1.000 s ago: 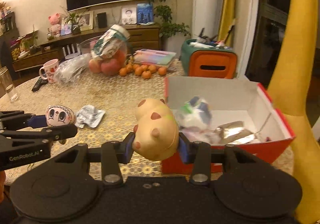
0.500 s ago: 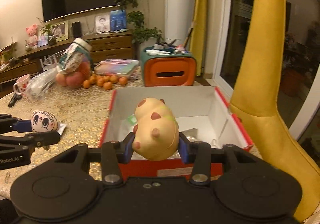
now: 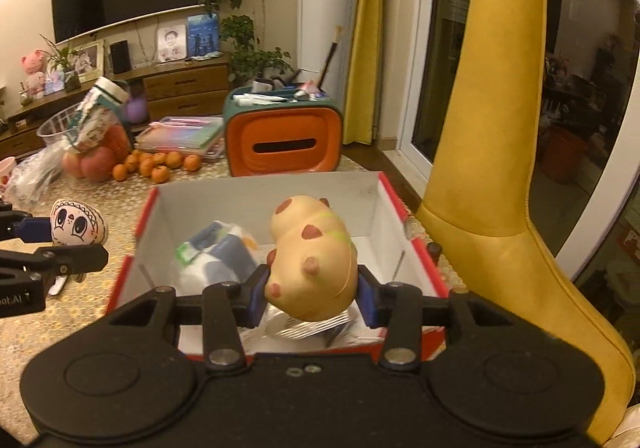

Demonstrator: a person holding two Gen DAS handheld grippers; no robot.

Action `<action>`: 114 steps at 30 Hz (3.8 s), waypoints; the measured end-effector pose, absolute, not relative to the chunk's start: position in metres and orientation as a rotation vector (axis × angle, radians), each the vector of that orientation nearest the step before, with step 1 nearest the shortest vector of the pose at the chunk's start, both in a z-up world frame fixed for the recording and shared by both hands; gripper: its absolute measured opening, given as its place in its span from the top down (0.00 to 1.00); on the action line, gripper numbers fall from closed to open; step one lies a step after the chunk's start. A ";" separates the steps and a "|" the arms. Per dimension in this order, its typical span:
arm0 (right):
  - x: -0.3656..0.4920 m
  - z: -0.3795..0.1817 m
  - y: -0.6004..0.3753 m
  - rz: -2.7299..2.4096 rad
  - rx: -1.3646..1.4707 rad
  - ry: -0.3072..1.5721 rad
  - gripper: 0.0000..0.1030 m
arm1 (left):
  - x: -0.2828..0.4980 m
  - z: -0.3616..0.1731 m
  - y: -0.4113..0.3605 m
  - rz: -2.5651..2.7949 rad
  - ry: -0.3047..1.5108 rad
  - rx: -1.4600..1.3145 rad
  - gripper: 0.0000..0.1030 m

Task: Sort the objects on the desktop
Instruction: 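Carry the plush and pig toy together over the red box, then lower the plush and pig toy into the box and open both tools, then withdraw both tools from the box toward the cable and pouch on the table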

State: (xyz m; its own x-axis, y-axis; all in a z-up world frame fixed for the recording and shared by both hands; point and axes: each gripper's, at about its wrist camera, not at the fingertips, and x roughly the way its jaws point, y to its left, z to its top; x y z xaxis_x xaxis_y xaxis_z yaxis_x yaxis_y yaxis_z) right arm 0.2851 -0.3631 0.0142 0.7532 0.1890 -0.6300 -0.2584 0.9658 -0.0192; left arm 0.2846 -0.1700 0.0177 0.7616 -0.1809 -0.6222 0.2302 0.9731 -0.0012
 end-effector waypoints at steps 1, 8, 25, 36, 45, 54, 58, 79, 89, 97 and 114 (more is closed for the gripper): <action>0.290 0.012 -0.365 0.239 -0.103 0.681 0.58 | 0.292 0.016 -0.172 -0.232 0.678 0.081 0.60; 0.322 -0.008 -0.363 0.213 -0.127 0.727 0.58 | 0.327 -0.001 -0.192 -0.276 0.739 0.087 0.60; 0.385 -0.040 -0.352 0.209 -0.268 0.844 0.58 | 0.403 -0.036 -0.233 -0.347 0.849 0.145 0.60; 0.387 -0.056 -0.356 0.236 -0.307 0.911 0.57 | 0.424 -0.060 -0.235 -0.371 0.951 0.146 0.60; 0.380 -0.058 -0.359 0.251 -0.330 0.892 0.47 | 0.425 -0.061 -0.234 -0.372 0.968 0.137 0.60; 0.370 -0.045 -0.370 0.279 -0.289 0.841 0.29 | 0.422 -0.056 -0.230 -0.351 0.939 0.114 0.38; 0.361 -0.039 -0.371 0.296 -0.289 0.814 0.28 | 0.418 -0.050 -0.226 -0.355 0.929 0.086 0.37; 0.304 0.005 -0.364 0.324 -0.186 0.727 0.25 | 0.310 0.003 -0.188 -0.286 0.742 0.015 0.37; 0.266 0.024 -0.343 0.346 -0.164 0.677 0.24 | 0.244 0.026 -0.165 -0.276 0.666 -0.008 0.37; 0.228 0.036 -0.316 0.406 -0.164 0.639 0.24 | 0.198 0.036 -0.138 -0.254 0.628 -0.033 0.37; 0.176 0.033 -0.225 0.534 -0.115 0.612 0.24 | 0.120 0.038 -0.051 -0.139 0.550 -0.003 0.37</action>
State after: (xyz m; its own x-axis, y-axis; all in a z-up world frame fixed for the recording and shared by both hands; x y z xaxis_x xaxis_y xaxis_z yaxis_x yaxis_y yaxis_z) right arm 0.1764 -0.2250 0.0331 0.6880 0.4429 -0.5749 -0.5094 0.8590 0.0522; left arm 0.1202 -0.0509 0.0376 0.8433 -0.1329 -0.5208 0.1311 0.9905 -0.0405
